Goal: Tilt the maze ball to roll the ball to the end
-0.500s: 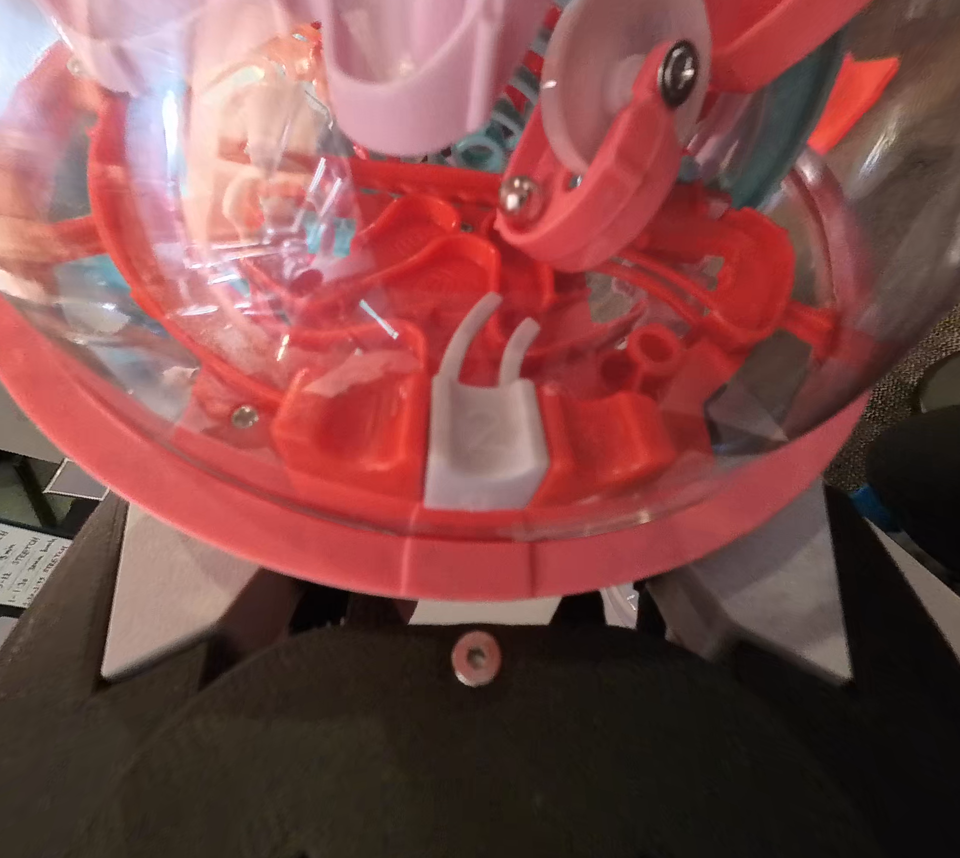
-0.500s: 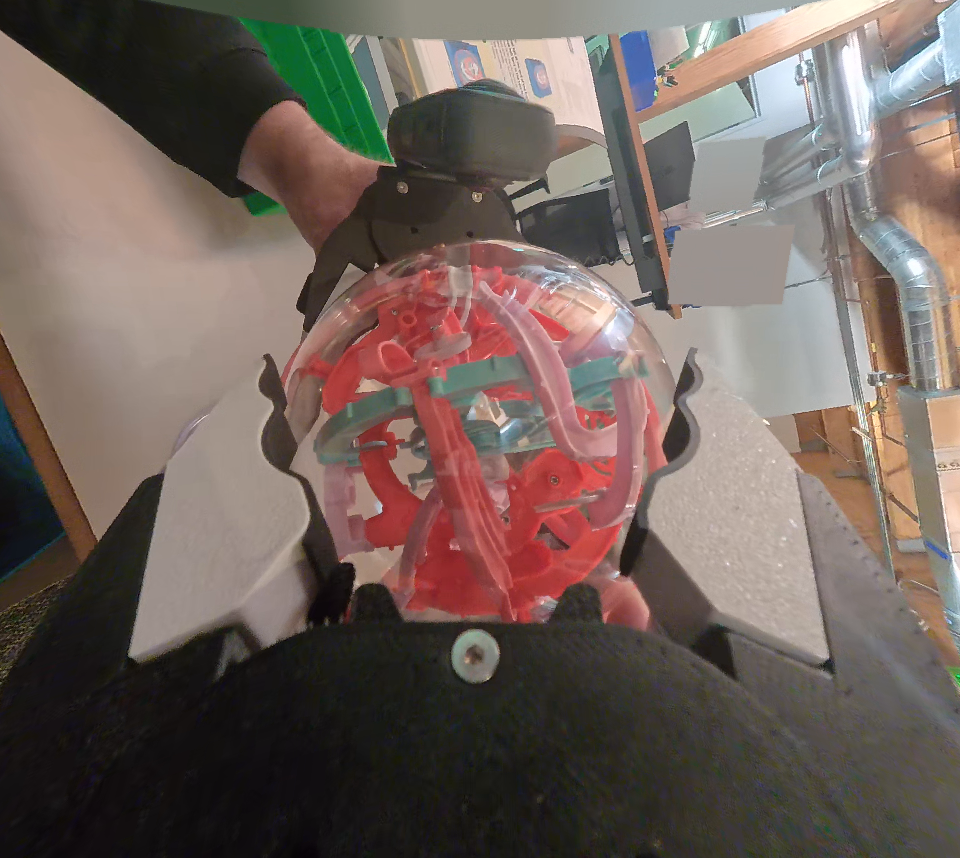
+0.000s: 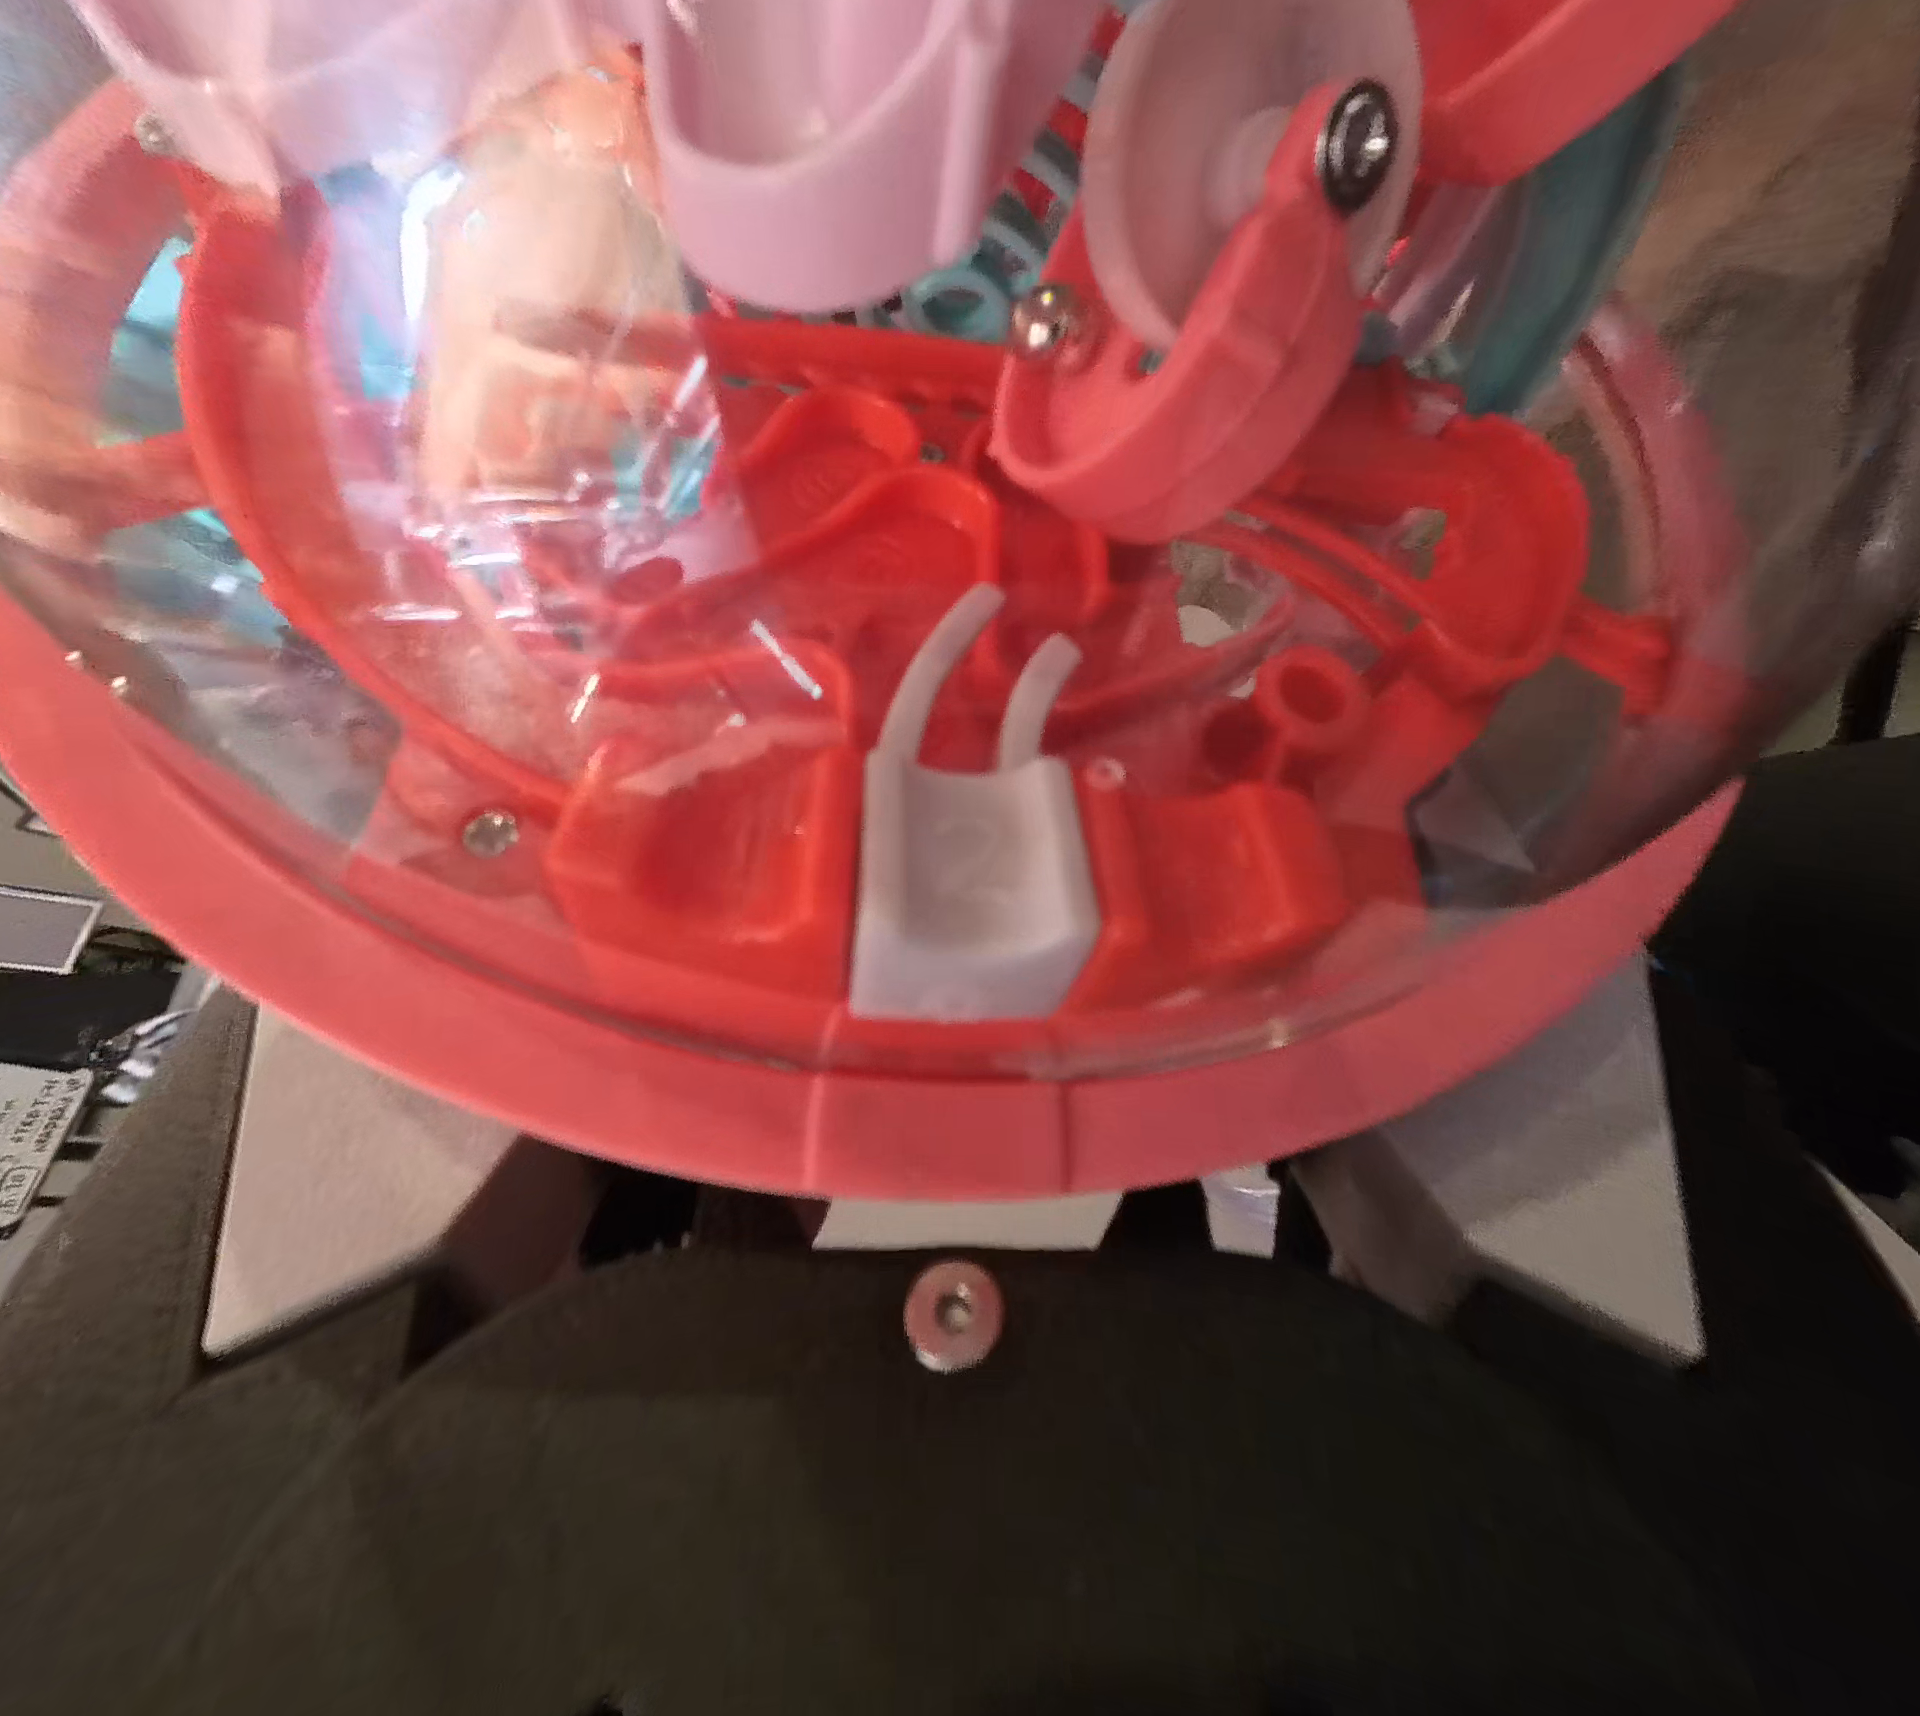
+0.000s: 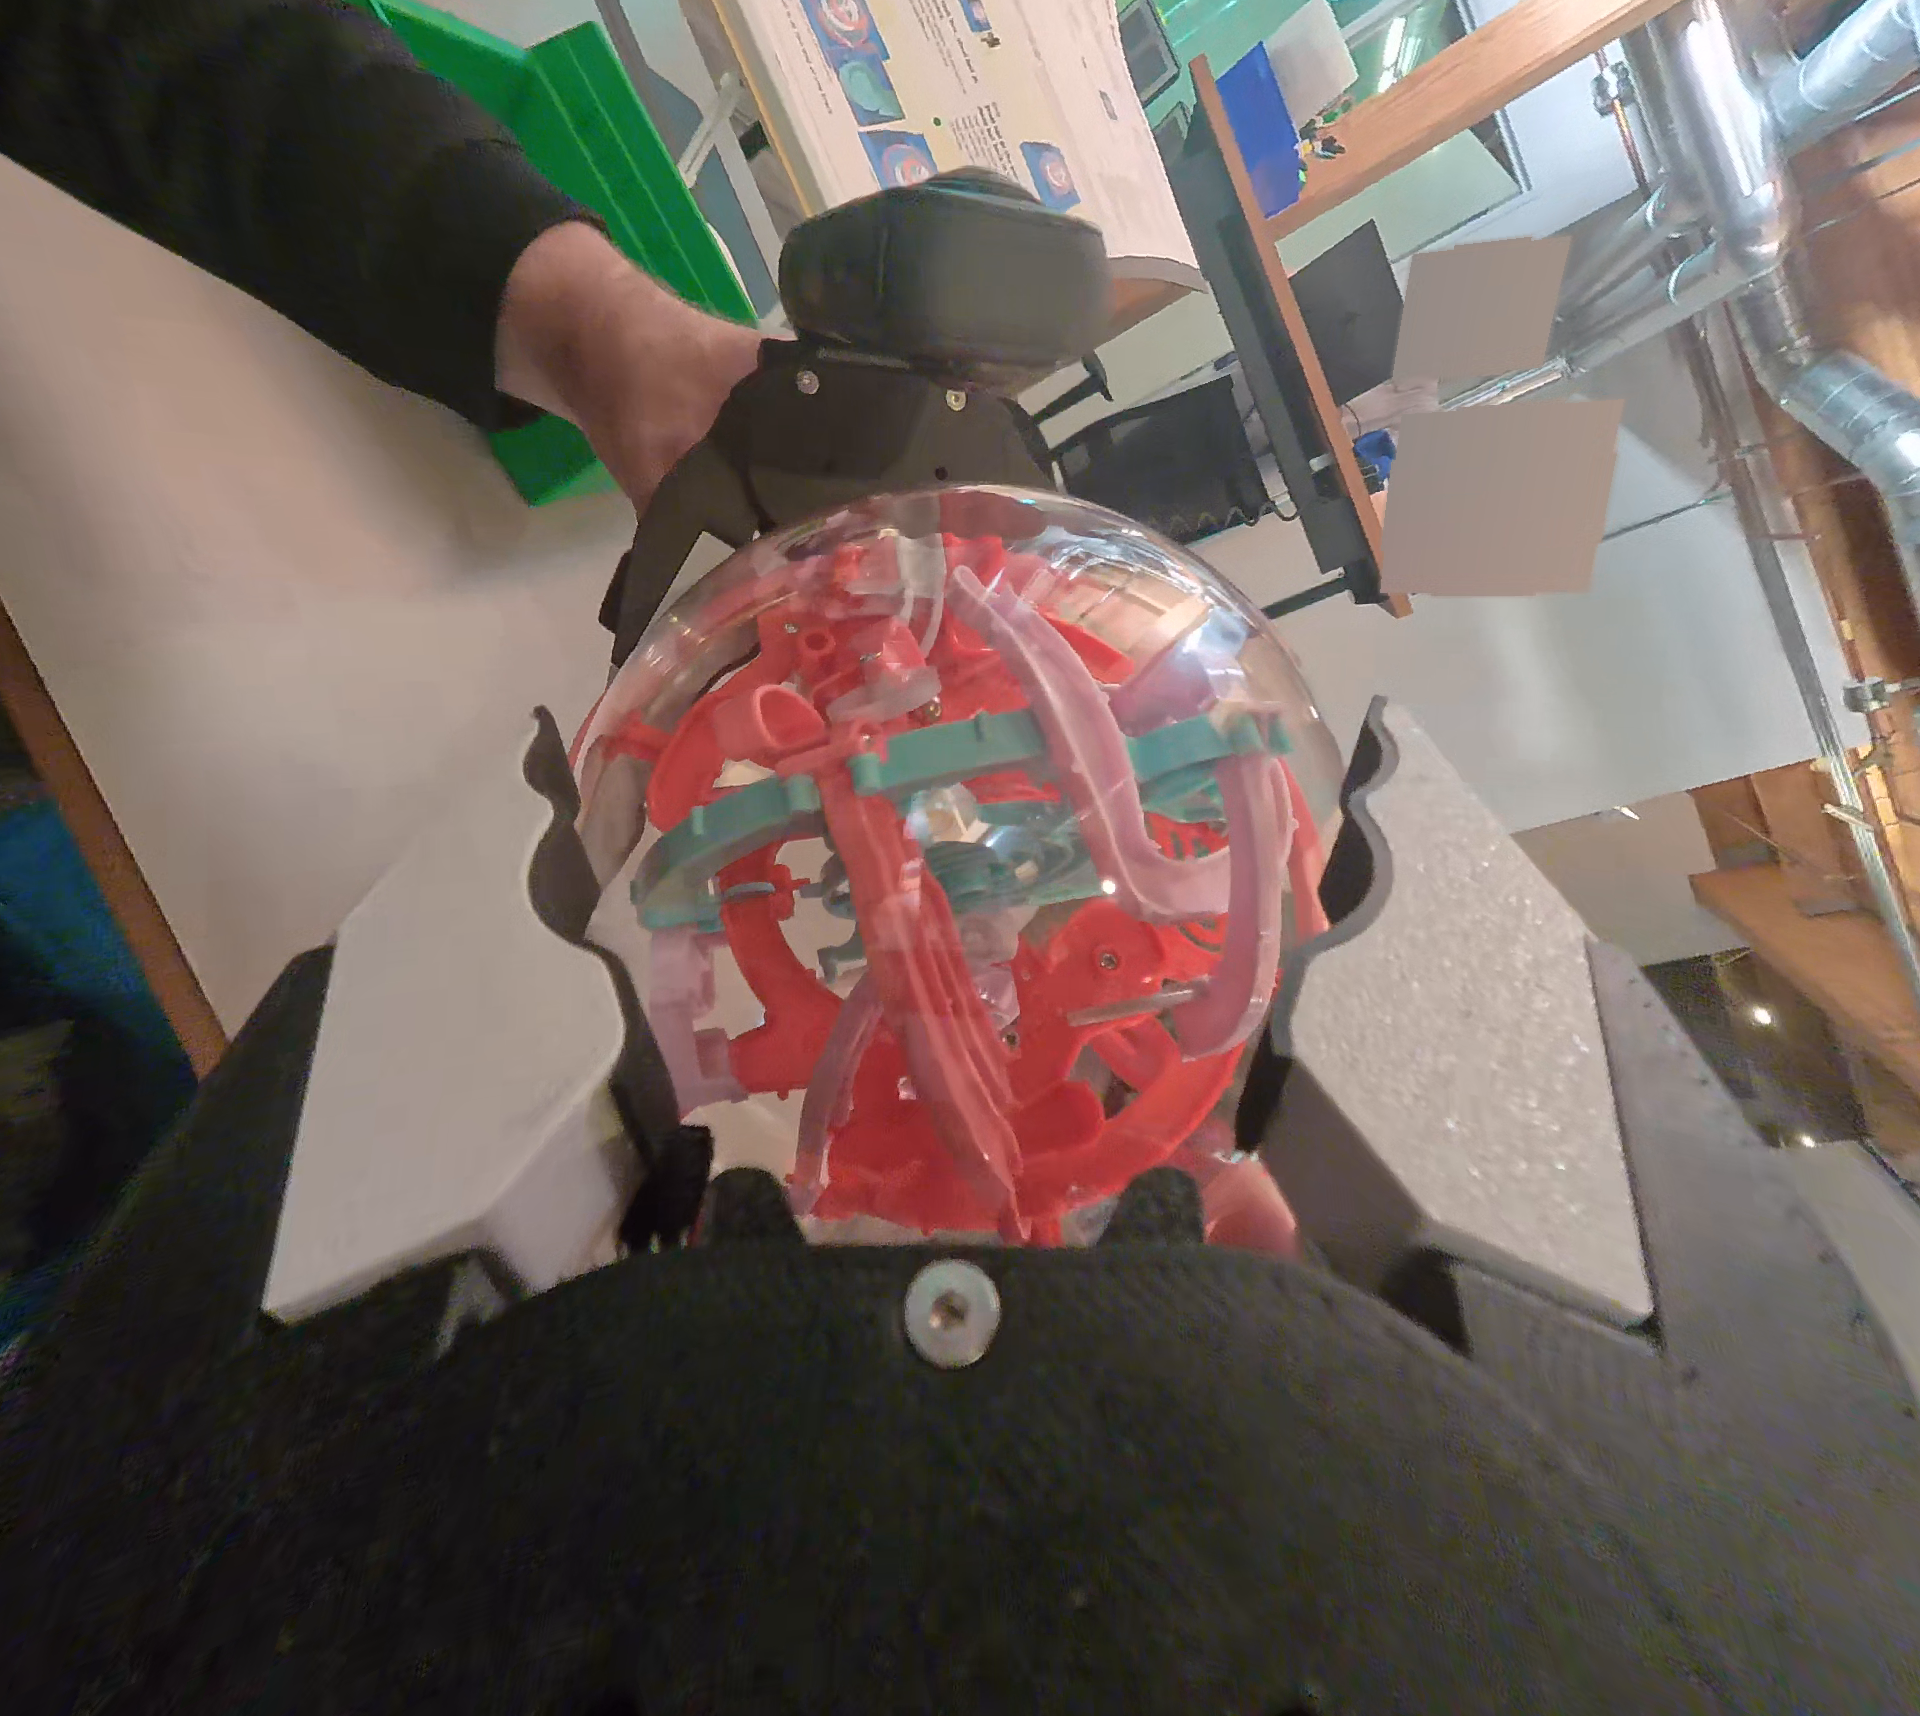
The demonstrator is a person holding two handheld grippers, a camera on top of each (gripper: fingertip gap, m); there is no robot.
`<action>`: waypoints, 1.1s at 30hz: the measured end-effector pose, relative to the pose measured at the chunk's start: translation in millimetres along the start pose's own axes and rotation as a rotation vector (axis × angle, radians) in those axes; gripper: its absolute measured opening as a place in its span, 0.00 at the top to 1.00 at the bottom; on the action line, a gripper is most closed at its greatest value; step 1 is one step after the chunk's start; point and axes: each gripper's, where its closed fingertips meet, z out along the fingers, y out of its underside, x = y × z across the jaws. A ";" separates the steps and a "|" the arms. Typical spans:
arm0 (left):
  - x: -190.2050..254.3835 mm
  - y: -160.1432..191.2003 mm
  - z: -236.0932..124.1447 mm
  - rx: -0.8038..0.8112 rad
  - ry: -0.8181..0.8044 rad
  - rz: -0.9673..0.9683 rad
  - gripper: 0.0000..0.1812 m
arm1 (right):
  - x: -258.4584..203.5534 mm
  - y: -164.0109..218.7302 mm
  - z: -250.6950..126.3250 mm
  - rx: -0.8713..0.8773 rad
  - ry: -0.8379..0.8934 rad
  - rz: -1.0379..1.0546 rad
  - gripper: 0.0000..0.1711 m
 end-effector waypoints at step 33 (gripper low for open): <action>-20.2 -9.3 -26.5 -0.250 0.024 0.106 0.13 | 21.1 -20.9 -13.9 0.195 0.141 0.076 0.18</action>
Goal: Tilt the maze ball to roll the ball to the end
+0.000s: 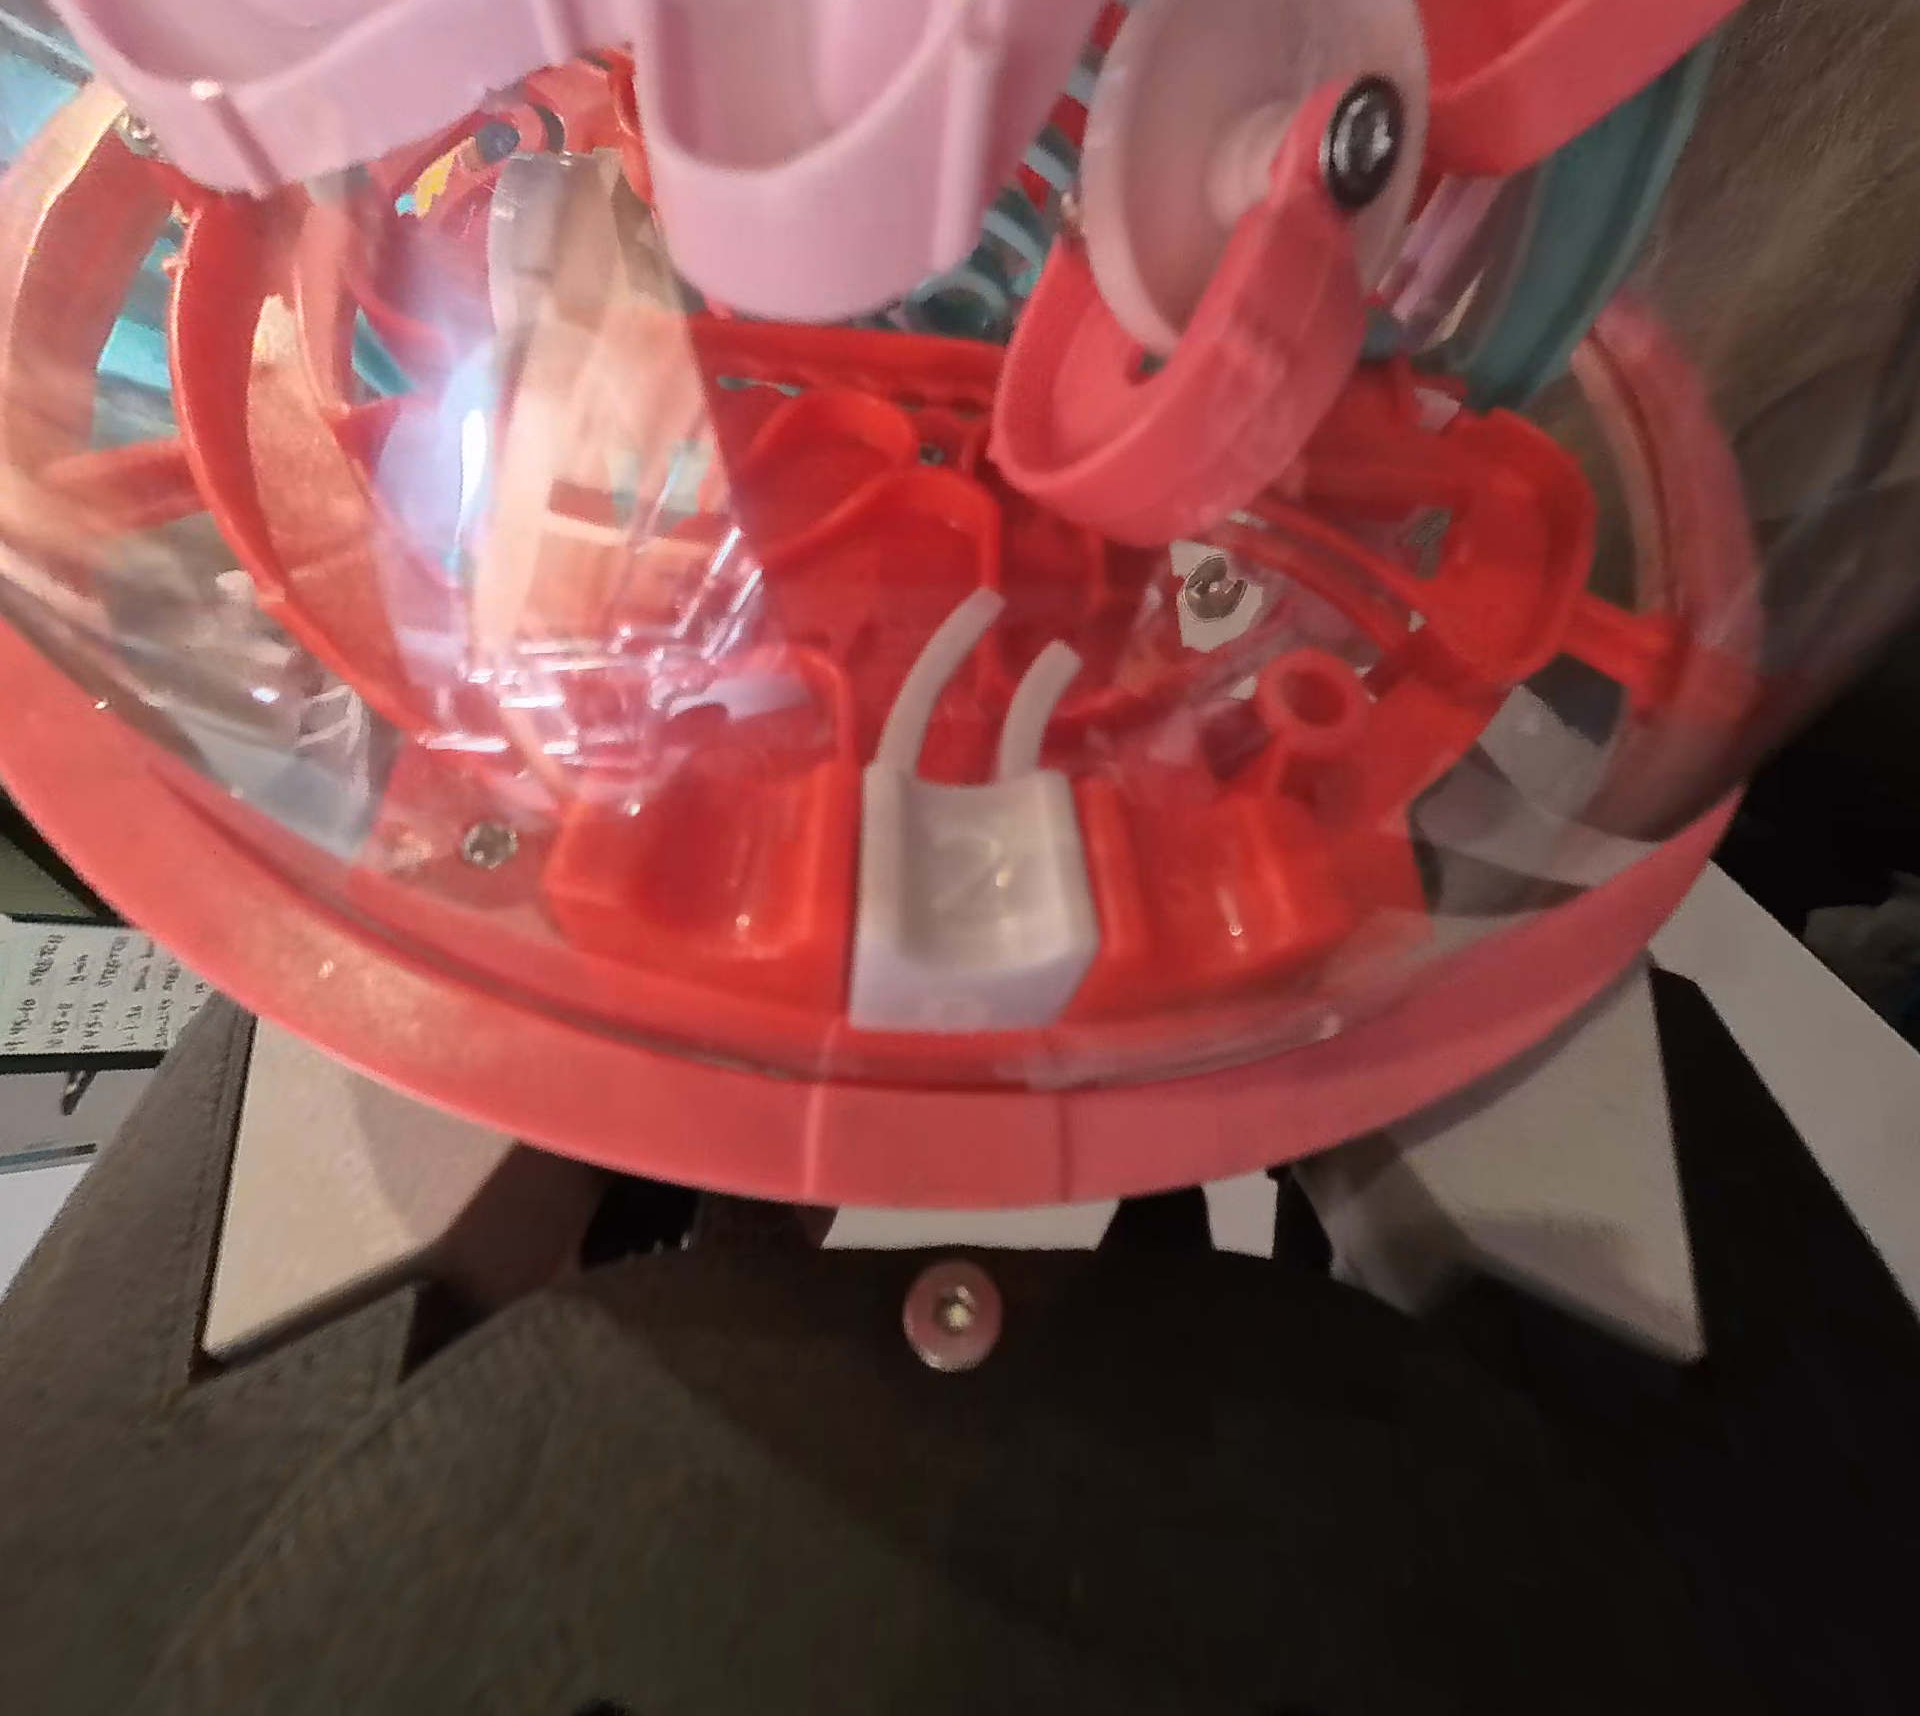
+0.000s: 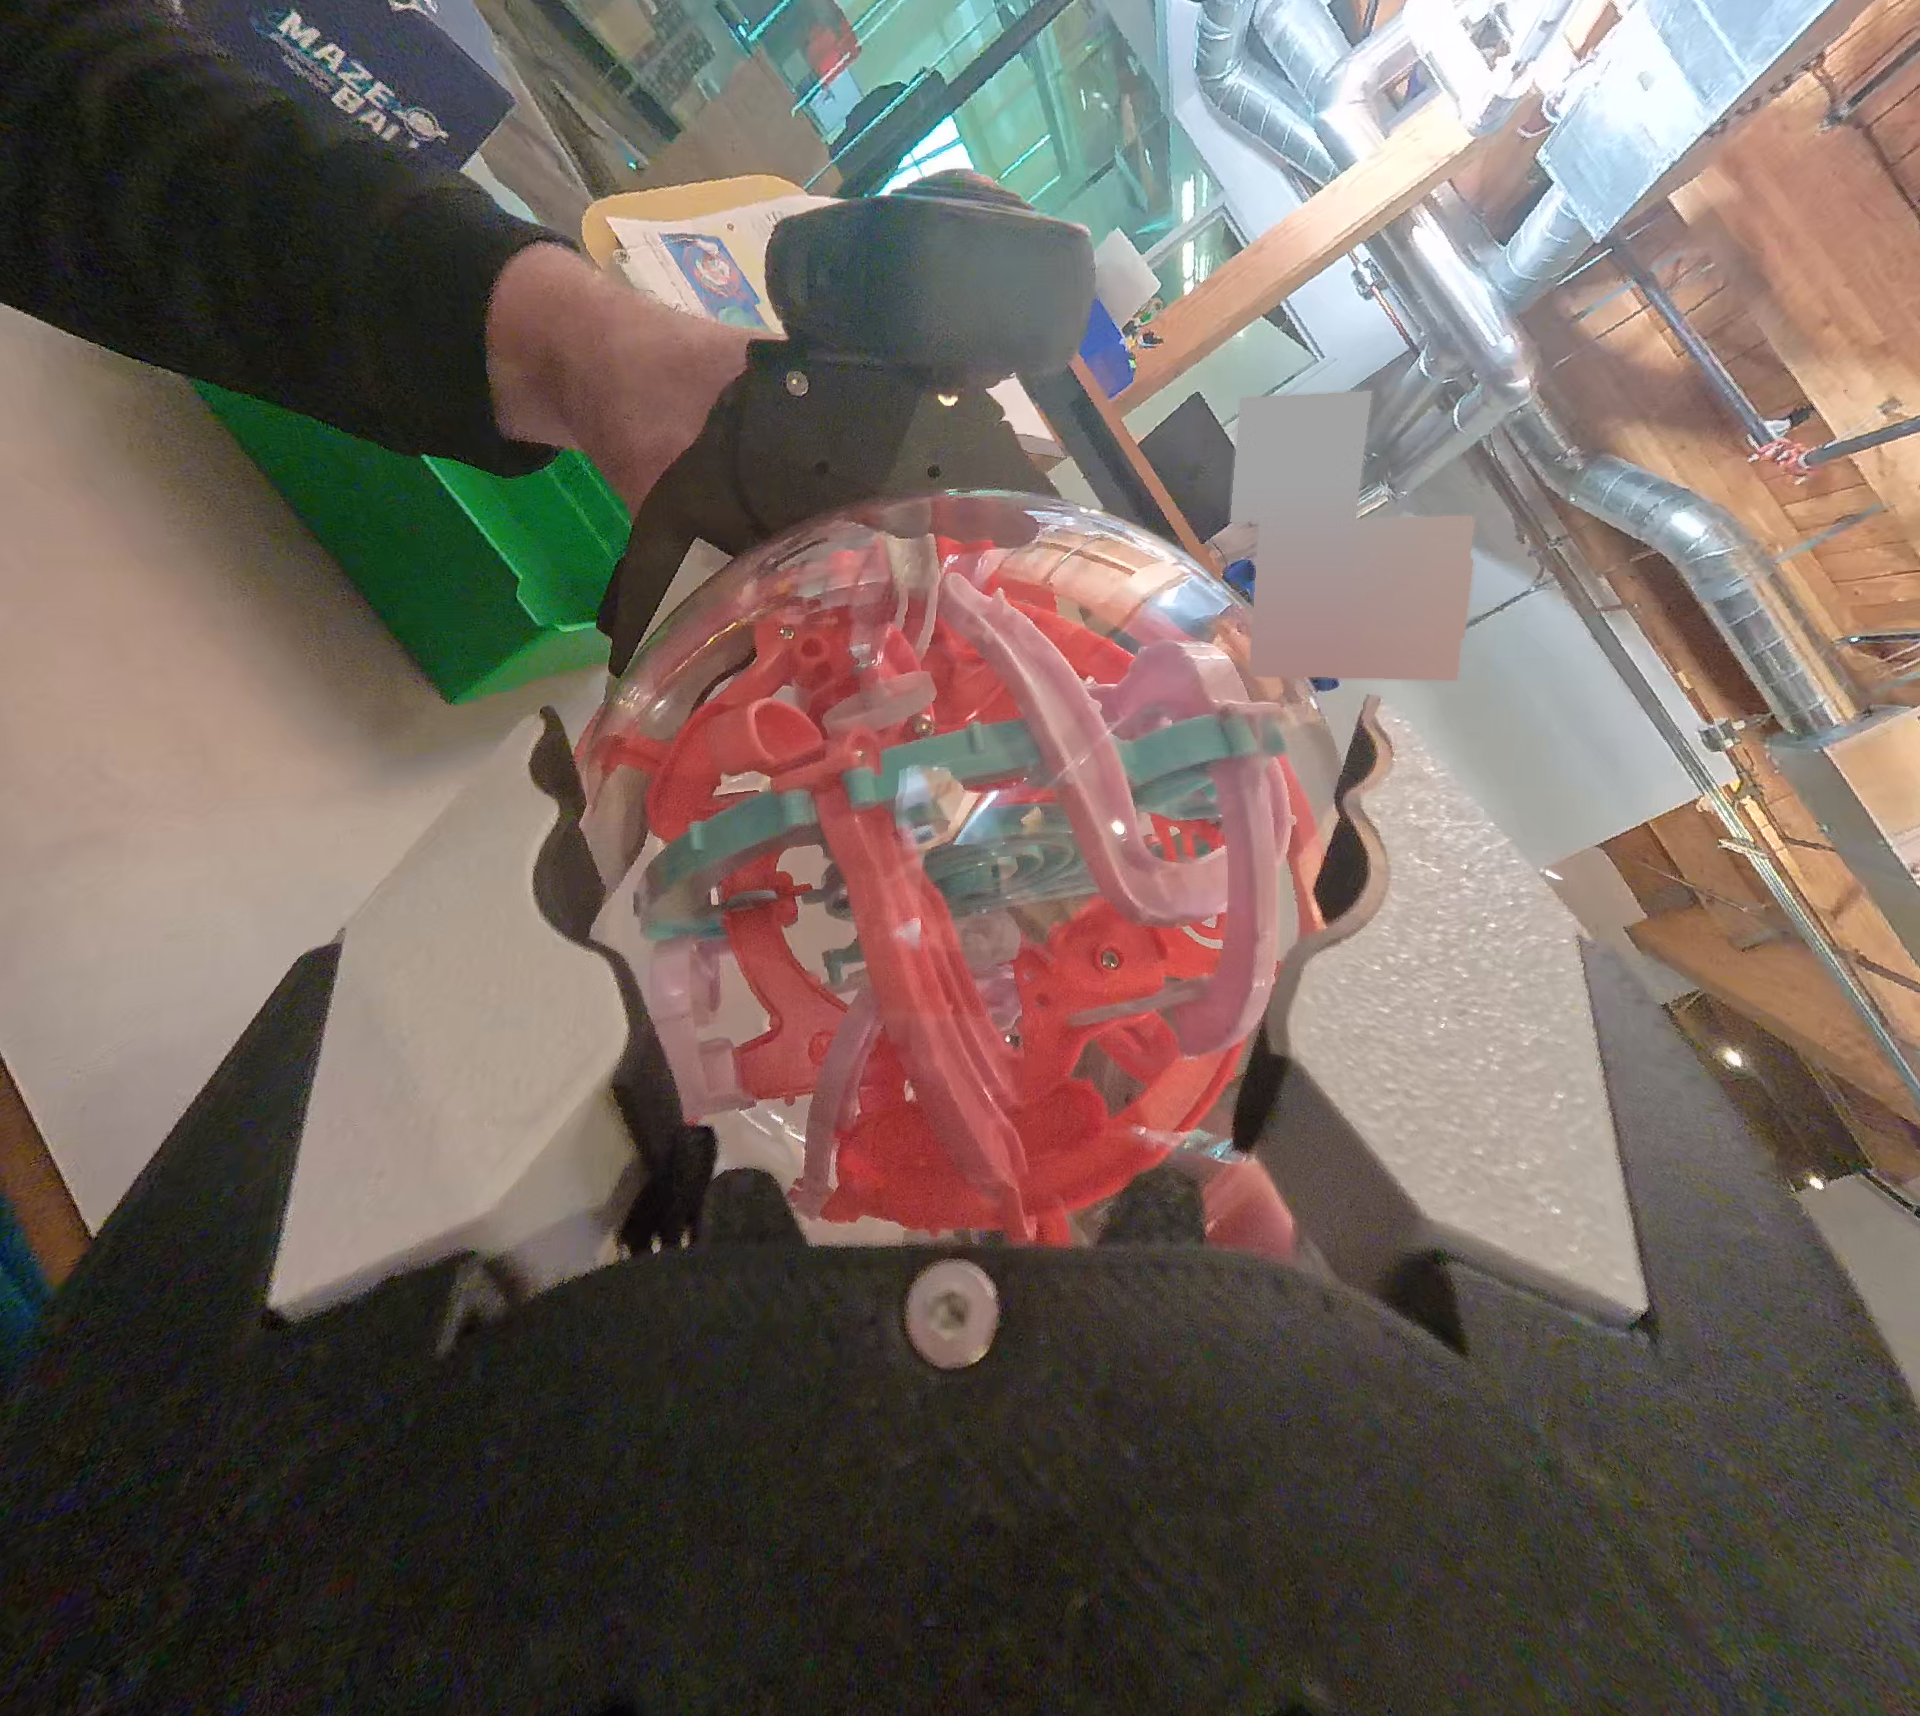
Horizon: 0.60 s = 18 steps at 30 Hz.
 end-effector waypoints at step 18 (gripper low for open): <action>-9.4 -2.4 -3.6 -0.044 -0.028 0.034 0.13 | 5.1 -5.3 -2.9 0.045 0.034 -0.003 0.19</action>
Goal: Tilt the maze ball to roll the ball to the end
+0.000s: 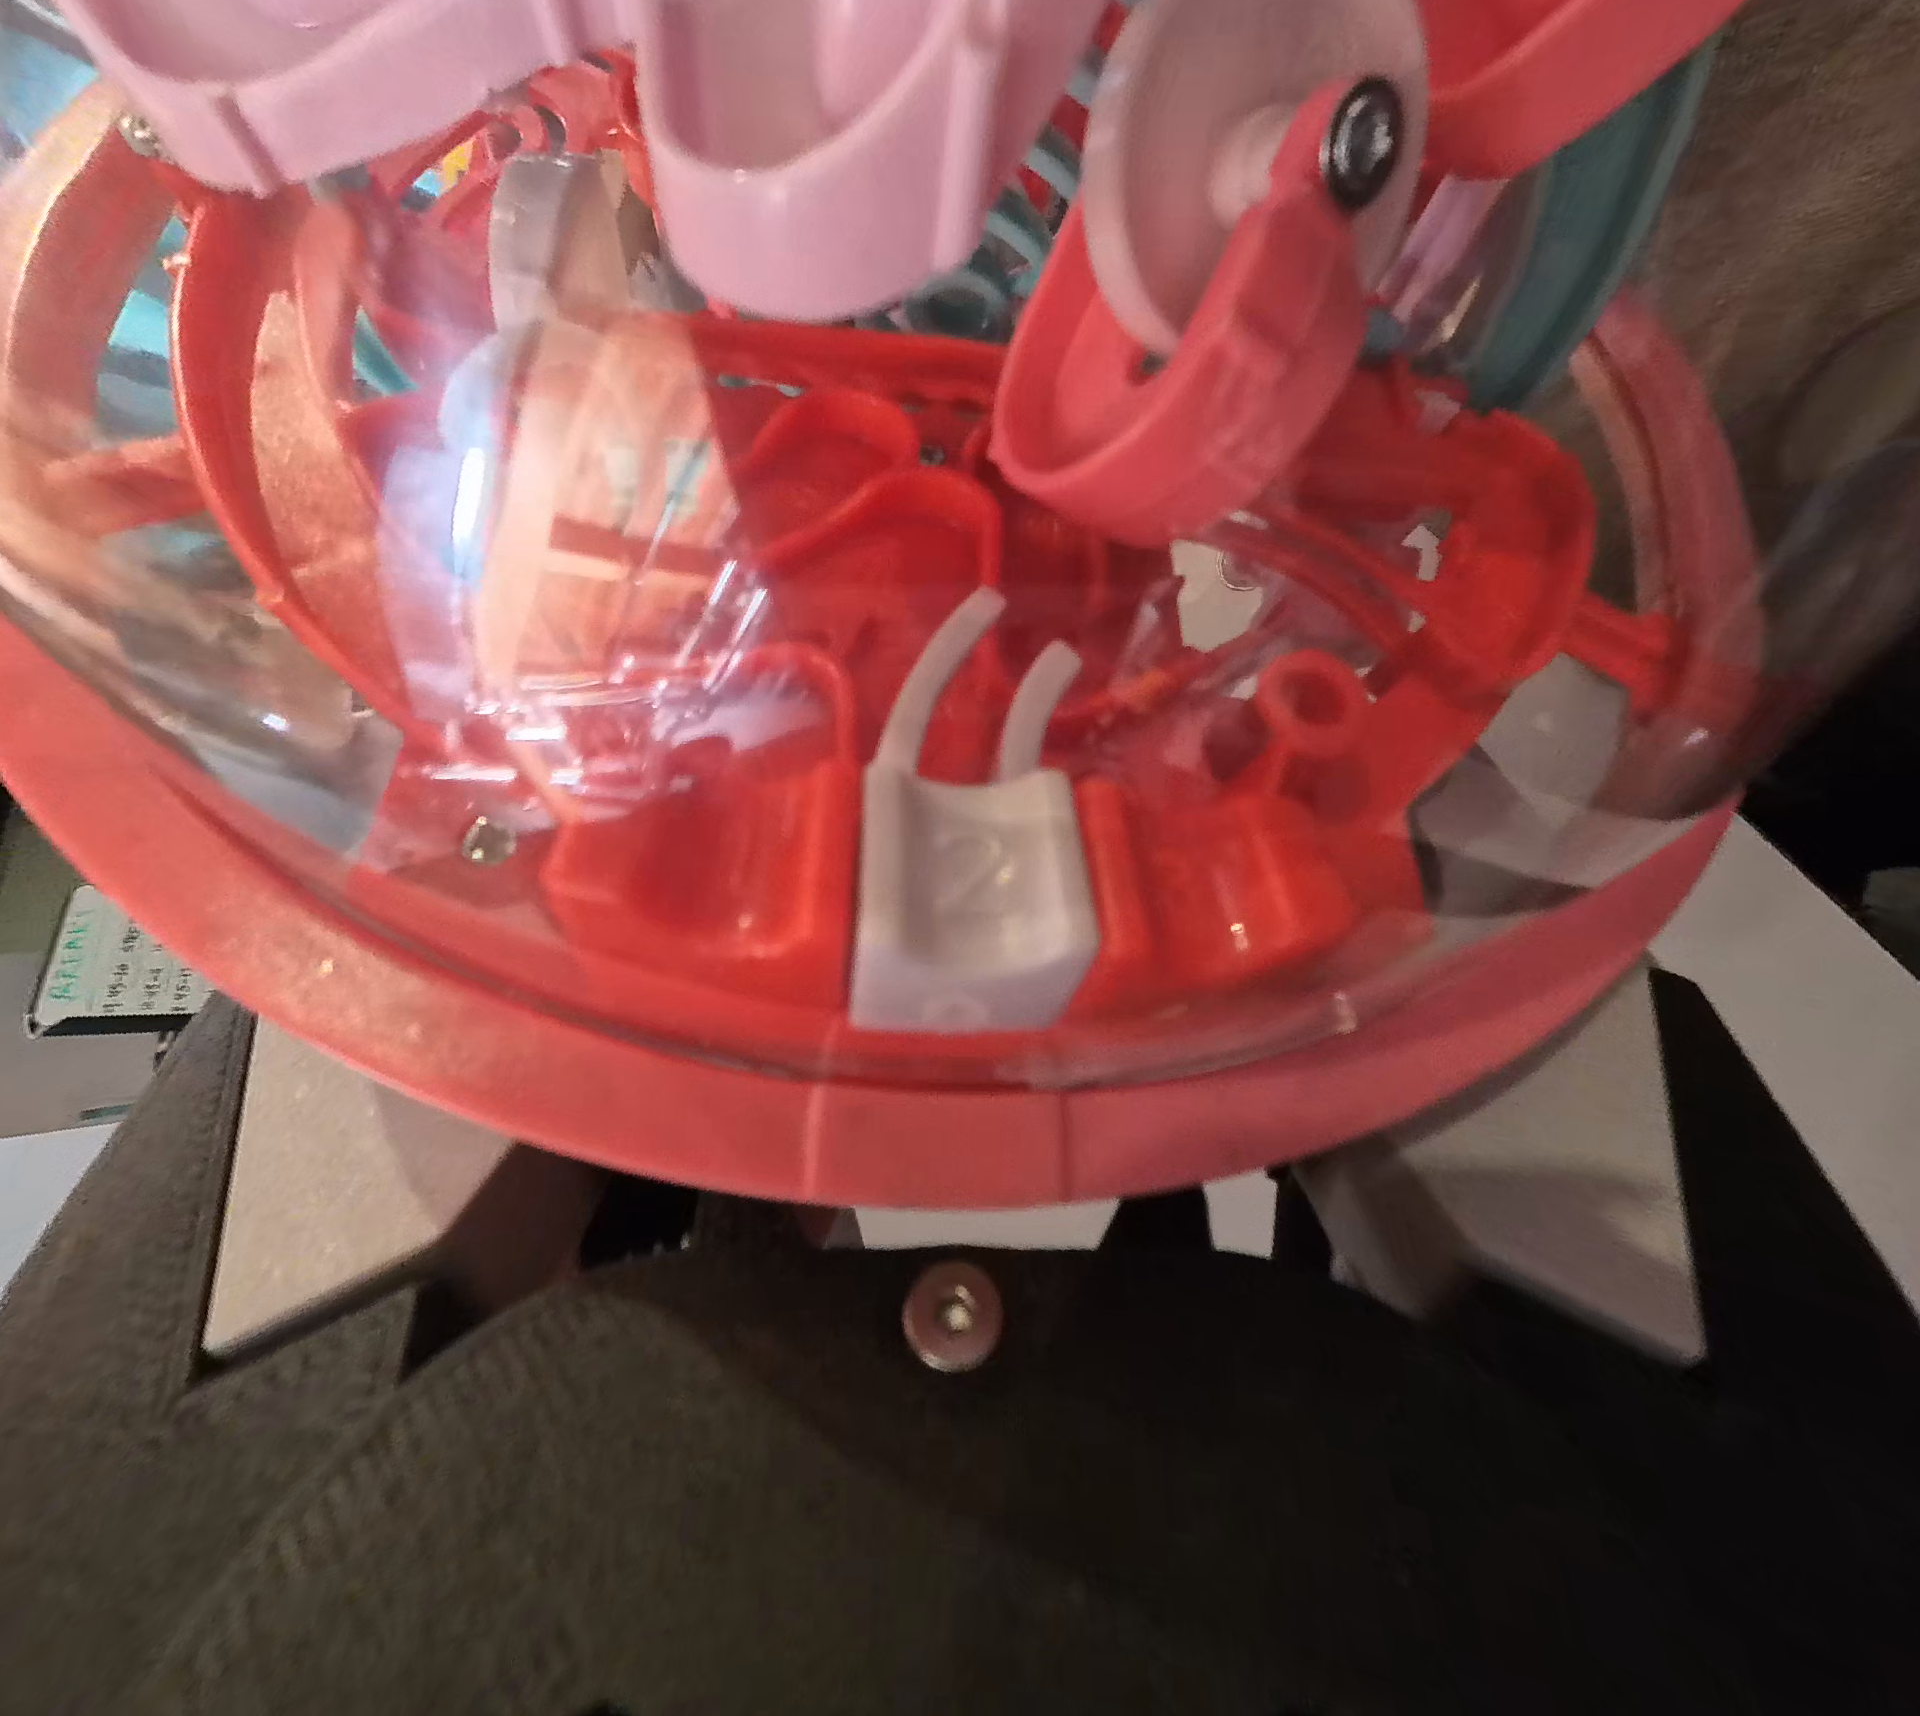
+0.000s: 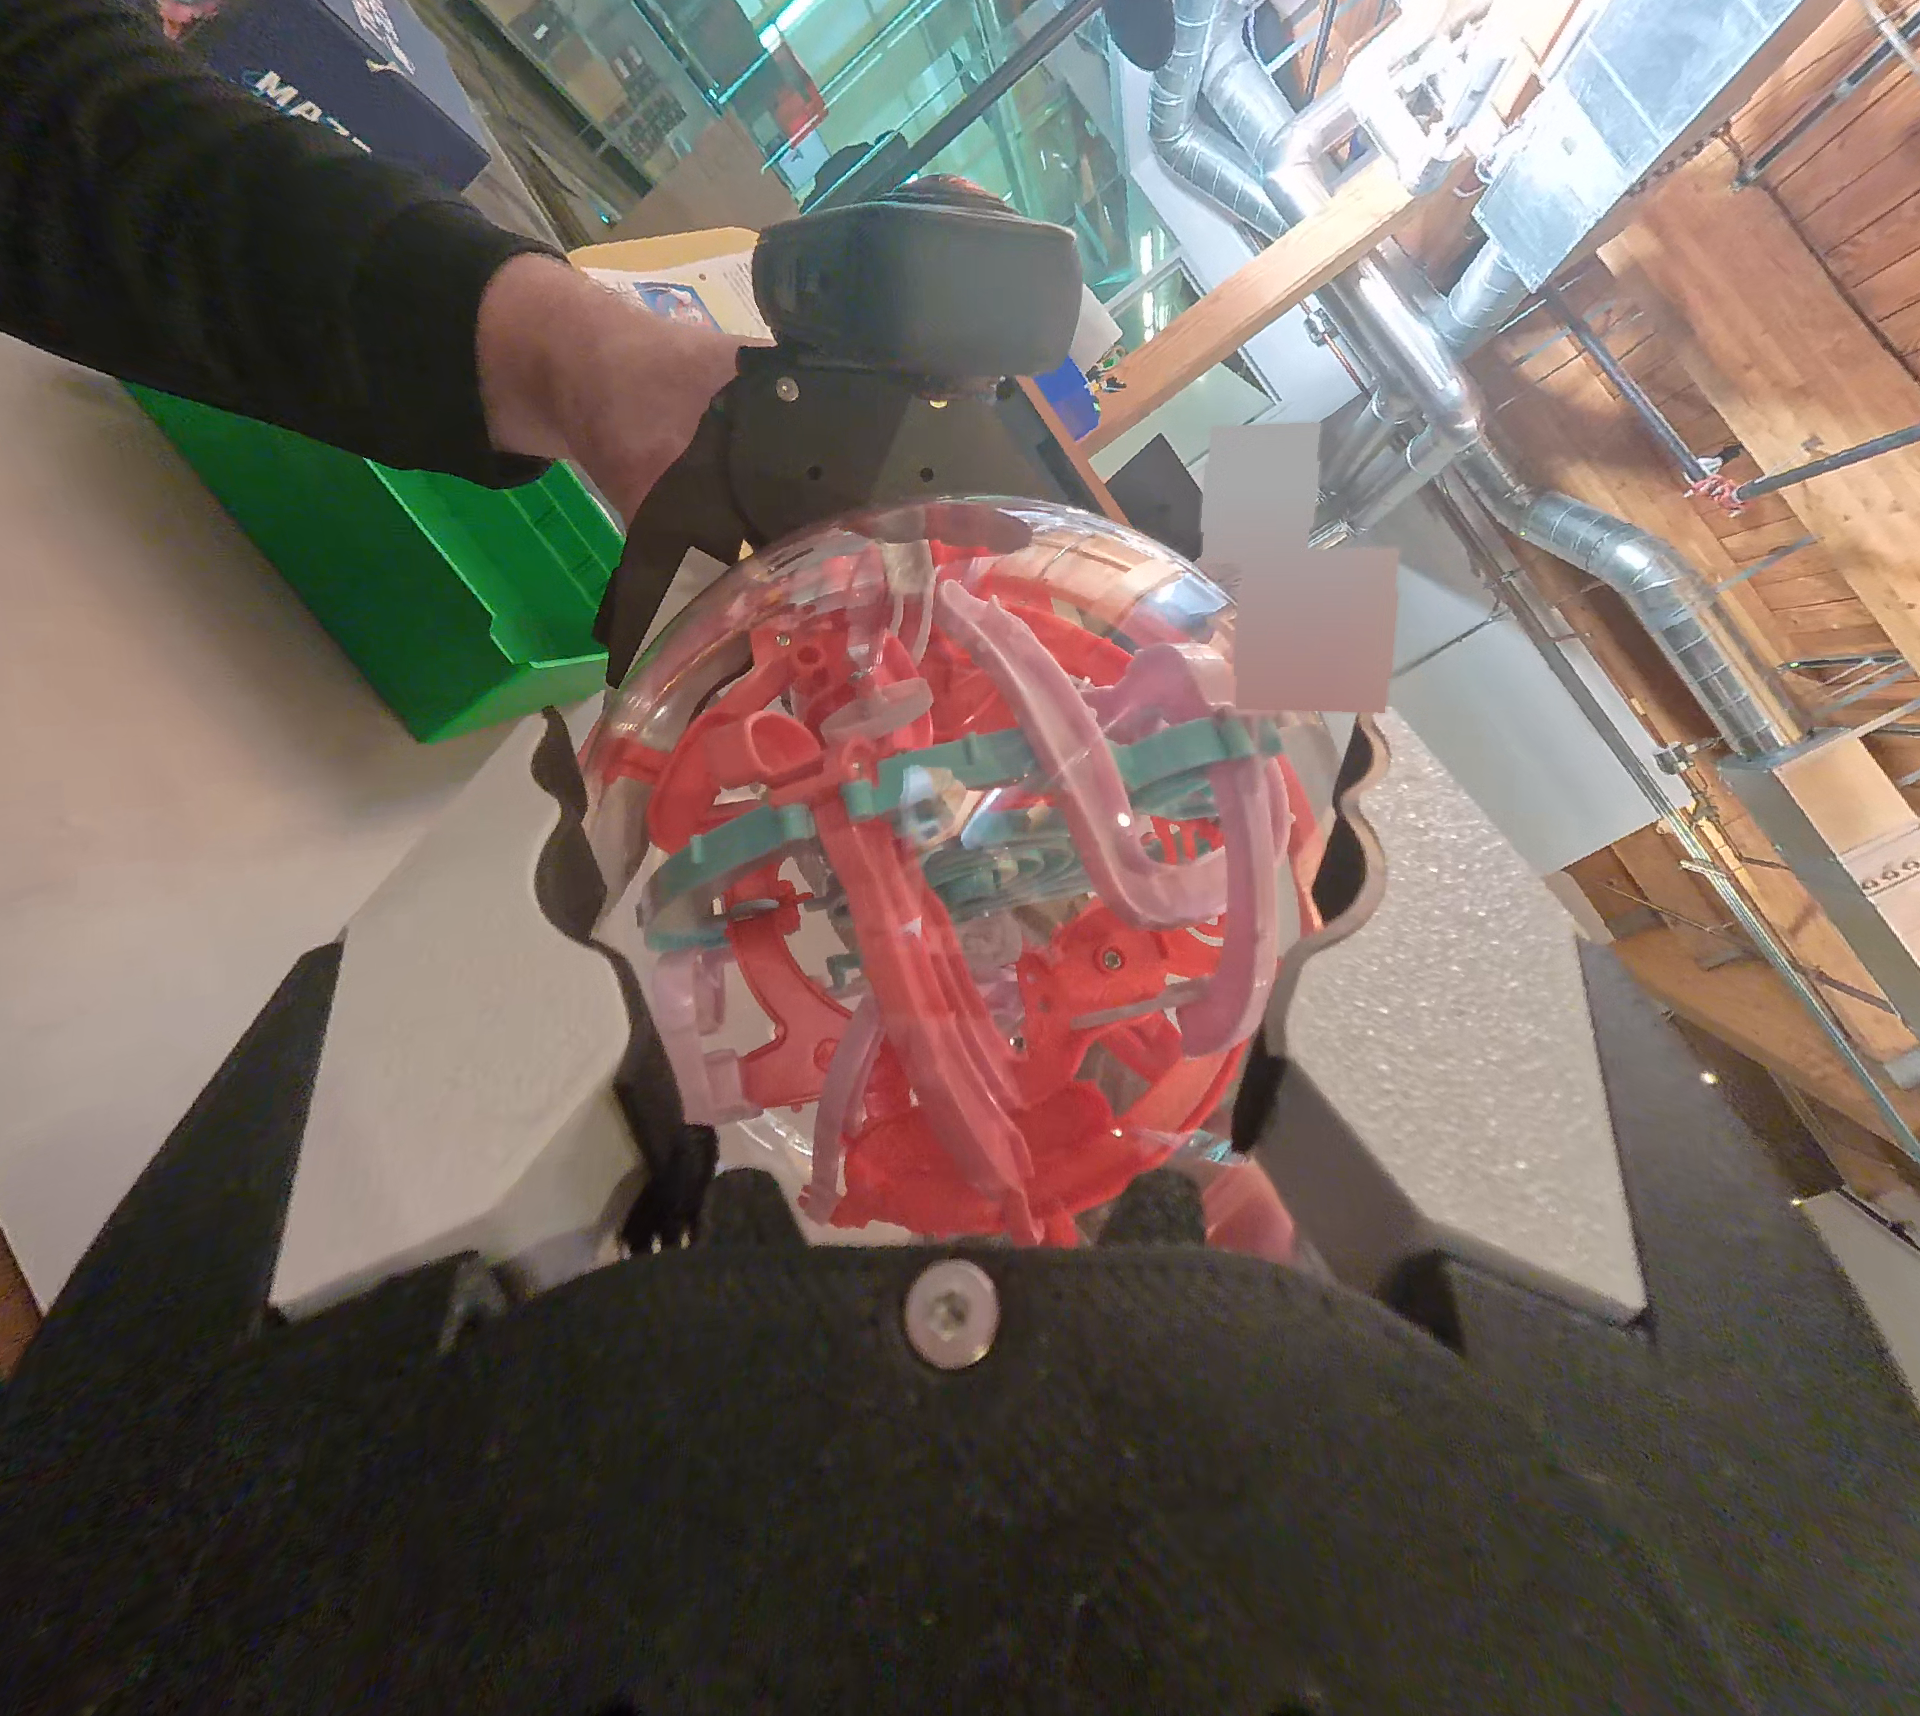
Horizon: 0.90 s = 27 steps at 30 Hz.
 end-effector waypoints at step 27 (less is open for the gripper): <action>-8.7 0.5 0.7 0.006 -0.050 0.021 0.13 | 2.9 -1.0 2.2 -0.002 0.001 -0.034 0.20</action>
